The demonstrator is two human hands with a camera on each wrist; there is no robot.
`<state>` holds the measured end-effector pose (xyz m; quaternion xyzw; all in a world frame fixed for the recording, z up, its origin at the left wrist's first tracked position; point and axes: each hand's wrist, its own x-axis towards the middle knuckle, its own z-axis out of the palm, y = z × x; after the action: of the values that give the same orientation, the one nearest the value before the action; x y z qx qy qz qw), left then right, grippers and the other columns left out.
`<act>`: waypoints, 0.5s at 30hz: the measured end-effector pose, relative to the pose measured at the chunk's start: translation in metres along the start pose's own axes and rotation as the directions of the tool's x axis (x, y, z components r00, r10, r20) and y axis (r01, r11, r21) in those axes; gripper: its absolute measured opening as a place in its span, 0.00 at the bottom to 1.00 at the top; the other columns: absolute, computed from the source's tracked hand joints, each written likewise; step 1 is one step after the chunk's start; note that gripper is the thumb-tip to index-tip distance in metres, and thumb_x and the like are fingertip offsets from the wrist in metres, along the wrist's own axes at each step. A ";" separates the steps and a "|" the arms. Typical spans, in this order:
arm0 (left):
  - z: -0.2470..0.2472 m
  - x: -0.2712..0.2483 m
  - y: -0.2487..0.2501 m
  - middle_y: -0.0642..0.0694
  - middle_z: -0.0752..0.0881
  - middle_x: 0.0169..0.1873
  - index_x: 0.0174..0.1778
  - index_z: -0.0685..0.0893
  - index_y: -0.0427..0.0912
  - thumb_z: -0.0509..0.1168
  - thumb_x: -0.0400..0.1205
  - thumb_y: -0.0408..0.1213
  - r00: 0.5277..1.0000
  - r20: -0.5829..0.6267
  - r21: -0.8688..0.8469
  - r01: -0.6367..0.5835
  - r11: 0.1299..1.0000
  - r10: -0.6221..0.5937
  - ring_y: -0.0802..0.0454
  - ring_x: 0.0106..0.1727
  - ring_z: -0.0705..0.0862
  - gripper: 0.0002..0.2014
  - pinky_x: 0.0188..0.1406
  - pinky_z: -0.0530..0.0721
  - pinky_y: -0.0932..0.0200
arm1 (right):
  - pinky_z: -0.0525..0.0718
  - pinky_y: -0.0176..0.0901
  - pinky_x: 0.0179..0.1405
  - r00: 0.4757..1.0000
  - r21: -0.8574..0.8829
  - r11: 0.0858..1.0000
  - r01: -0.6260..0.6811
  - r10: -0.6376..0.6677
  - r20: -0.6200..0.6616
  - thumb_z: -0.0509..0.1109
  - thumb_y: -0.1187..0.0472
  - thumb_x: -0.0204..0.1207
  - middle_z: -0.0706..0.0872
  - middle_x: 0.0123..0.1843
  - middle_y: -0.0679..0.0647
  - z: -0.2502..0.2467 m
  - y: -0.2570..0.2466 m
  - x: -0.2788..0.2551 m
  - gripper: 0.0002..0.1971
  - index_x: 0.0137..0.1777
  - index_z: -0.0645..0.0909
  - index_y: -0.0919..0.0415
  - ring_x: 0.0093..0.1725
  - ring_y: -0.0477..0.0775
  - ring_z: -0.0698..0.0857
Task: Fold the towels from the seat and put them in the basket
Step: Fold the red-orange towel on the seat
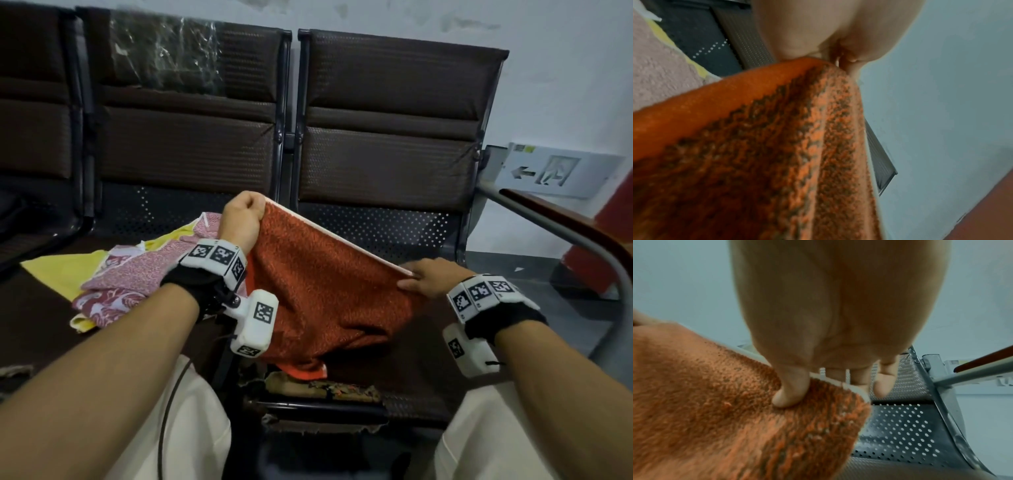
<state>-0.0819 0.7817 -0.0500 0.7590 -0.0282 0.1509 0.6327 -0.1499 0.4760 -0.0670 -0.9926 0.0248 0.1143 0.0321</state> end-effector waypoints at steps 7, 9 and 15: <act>-0.003 -0.002 -0.004 0.43 0.80 0.42 0.51 0.83 0.33 0.57 0.85 0.33 0.981 -0.137 0.238 -0.103 0.966 0.138 0.50 0.46 0.76 0.10 0.38 0.64 0.65 | 0.87 0.45 0.39 0.988 0.180 0.984 0.002 0.025 -0.150 0.77 0.55 0.71 0.80 0.34 0.52 -0.009 0.000 -0.001 0.13 0.29 0.79 0.55 0.37 0.52 0.85; -0.005 -0.001 -0.004 0.42 0.81 0.45 0.52 0.82 0.33 0.57 0.85 0.34 0.978 -0.175 0.251 -0.070 0.965 0.116 0.49 0.48 0.76 0.11 0.39 0.64 0.64 | 0.83 0.51 0.53 0.949 0.131 0.990 0.048 -0.004 -0.317 0.82 0.53 0.62 0.77 0.42 0.51 -0.009 0.001 0.001 0.13 0.29 0.81 0.56 0.48 0.51 0.80; -0.009 -0.002 -0.007 0.36 0.84 0.52 0.53 0.81 0.33 0.56 0.86 0.35 0.974 -0.195 0.297 -0.052 0.953 0.114 0.41 0.56 0.80 0.11 0.41 0.64 0.63 | 0.76 0.44 0.45 0.925 0.185 0.983 0.012 0.060 -0.376 0.86 0.51 0.55 0.75 0.42 0.49 -0.003 0.001 0.005 0.22 0.28 0.72 0.54 0.47 0.50 0.75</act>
<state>-0.0845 0.7912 -0.0555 0.8214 0.0293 0.2594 0.5071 -0.1443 0.4745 -0.0648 -0.9883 0.0531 -0.0826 0.1169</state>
